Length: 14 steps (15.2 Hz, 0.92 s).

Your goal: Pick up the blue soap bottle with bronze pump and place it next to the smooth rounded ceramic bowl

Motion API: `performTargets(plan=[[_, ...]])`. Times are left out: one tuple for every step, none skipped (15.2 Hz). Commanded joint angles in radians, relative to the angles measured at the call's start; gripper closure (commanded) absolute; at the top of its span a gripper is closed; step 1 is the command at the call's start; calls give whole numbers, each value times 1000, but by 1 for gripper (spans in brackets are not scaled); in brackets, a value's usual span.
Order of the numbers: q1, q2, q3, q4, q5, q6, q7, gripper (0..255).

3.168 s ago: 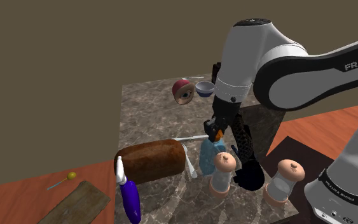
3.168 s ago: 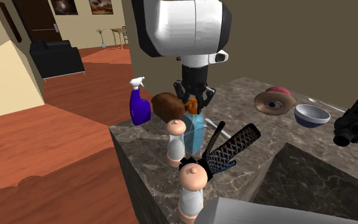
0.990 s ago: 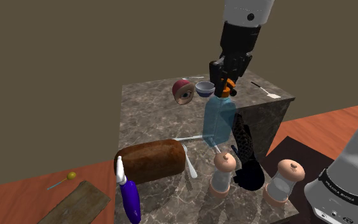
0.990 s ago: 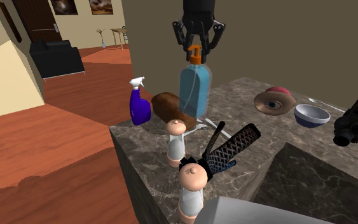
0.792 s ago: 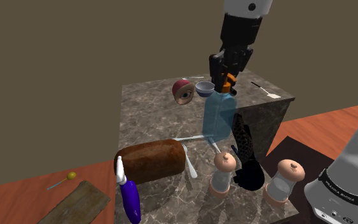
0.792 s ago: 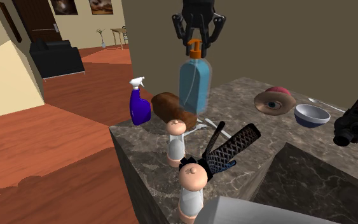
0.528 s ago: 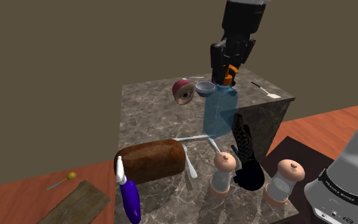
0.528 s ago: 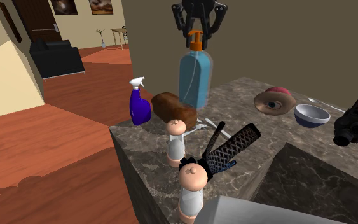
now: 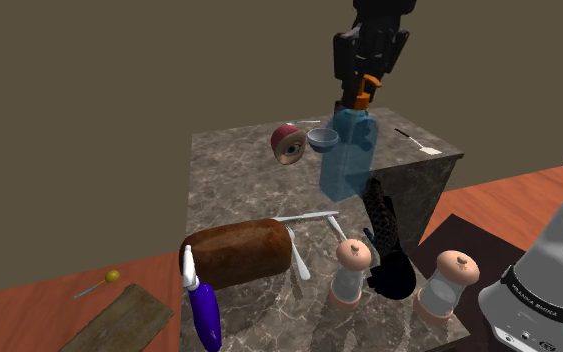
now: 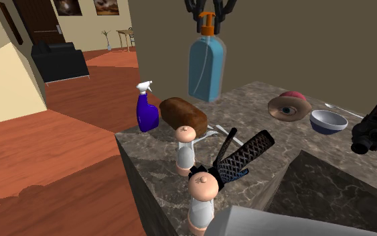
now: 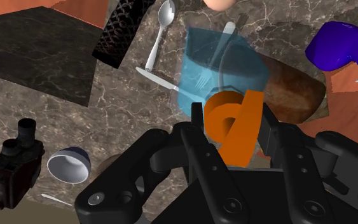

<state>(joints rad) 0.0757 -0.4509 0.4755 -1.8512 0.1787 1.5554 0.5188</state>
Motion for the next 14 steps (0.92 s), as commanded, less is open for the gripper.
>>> performTargets(plan=[[-3, 12, 0, 40, -5, -28, 3, 255], [-5, 19, 0, 59, -7, -41, 5, 255], [-6, 25, 1, 79, -10, -55, 7, 255], [-7, 32, 1, 99, -13, -68, 9, 255], [-8, 37, 2, 113, -14, -77, 11, 255], [-14, 41, -13, 101, -19, -65, -11, 255], [-20, 45, -27, 91, -24, -53, -33, 255], [-26, 51, -40, 82, -30, -40, -54, 255], [-33, 58, -53, 74, -35, -28, -74, 255], [-40, 66, -66, 67, -41, -16, -95, 255], [-46, 75, -79, 62, -46, -4, -115, 255], [-53, 85, -91, 58, -52, 8, -134, 255], [-60, 95, -102, 55, -58, 20, -153, 255], [-68, 107, -114, 53, -63, 31, -172, 255]])
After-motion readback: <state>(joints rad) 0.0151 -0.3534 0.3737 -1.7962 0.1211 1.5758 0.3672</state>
